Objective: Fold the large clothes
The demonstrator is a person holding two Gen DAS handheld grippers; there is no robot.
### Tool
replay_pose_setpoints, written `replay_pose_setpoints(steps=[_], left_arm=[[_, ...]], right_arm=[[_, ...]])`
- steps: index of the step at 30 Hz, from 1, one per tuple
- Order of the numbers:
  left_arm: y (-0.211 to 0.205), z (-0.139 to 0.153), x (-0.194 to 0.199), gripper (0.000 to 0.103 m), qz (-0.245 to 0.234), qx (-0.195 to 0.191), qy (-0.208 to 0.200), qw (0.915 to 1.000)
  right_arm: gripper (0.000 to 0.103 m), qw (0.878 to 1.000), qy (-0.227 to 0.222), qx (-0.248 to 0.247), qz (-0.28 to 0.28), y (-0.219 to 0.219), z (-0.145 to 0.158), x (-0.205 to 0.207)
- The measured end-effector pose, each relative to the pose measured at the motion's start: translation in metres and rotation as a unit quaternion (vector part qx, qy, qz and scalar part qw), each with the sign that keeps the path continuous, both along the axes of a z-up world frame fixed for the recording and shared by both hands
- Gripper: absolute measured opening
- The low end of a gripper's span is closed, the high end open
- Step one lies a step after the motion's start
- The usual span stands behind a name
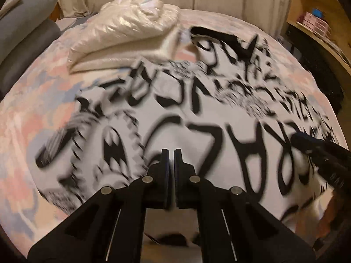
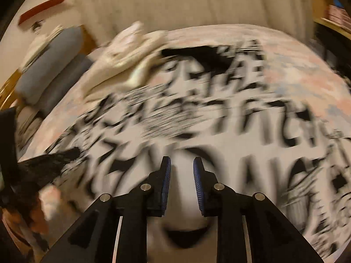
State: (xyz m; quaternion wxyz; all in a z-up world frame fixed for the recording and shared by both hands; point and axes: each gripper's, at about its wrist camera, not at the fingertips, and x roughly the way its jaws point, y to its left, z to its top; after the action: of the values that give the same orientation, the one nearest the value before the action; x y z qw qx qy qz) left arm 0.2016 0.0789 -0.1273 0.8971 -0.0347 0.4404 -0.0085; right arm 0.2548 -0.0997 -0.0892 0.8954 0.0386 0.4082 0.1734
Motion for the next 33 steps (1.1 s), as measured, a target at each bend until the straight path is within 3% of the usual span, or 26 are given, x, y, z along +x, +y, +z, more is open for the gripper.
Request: replay_pose_setpoints(steps=[4, 8, 10, 14, 17, 18, 20, 24, 33], left_arm=[[-0.022, -0.019, -0.007, 0.002, -0.007, -0.007, 0.01, 0.9999], [-0.029, -0.034, 0.0, 0.002, 0.007, 0.016, 0.006, 0.9998], [-0.022, -0.036, 0.004, 0.002, 0.028, 0.022, 0.006, 0.9994], [0.018, -0.032, 0.005, 0.002, 0.102, 0.049, -0.002, 0.9936], [0.062, -0.032, 0.002, 0.002, 0.152, 0.043, 0.001, 0.9874], [0.076, -0.033, 0.002, 0.001, 0.16, 0.03, 0.001, 0.9866], [0.096, -0.03, -0.001, 0.001, 0.168, 0.008, -0.004, 0.9857], [0.105, -0.029, -0.001, 0.001, 0.175, 0.014, -0.007, 0.9844], [0.112, -0.03, 0.007, 0.001, 0.189, 0.015, 0.001, 0.9819]], right_arm=[[0.034, 1.0, 0.004, 0.004, 0.003, 0.033, -0.015, -0.025], [0.033, 1.0, 0.015, 0.017, -0.005, 0.024, -0.031, -0.025], [0.026, 1.0, 0.013, 0.013, -0.012, 0.009, -0.037, -0.021], [0.019, 0.999, 0.004, -0.007, -0.042, -0.04, -0.047, -0.009], [0.026, 0.986, 0.001, -0.103, -0.131, -0.084, -0.055, -0.014], [0.026, 0.981, 0.017, -0.109, -0.158, -0.106, -0.062, -0.014], [0.026, 0.977, 0.033, -0.074, -0.199, -0.153, -0.066, -0.02], [0.022, 0.961, 0.027, -0.074, -0.265, -0.217, -0.058, -0.035], [0.022, 0.946, 0.014, -0.089, -0.31, -0.257, -0.051, -0.044]])
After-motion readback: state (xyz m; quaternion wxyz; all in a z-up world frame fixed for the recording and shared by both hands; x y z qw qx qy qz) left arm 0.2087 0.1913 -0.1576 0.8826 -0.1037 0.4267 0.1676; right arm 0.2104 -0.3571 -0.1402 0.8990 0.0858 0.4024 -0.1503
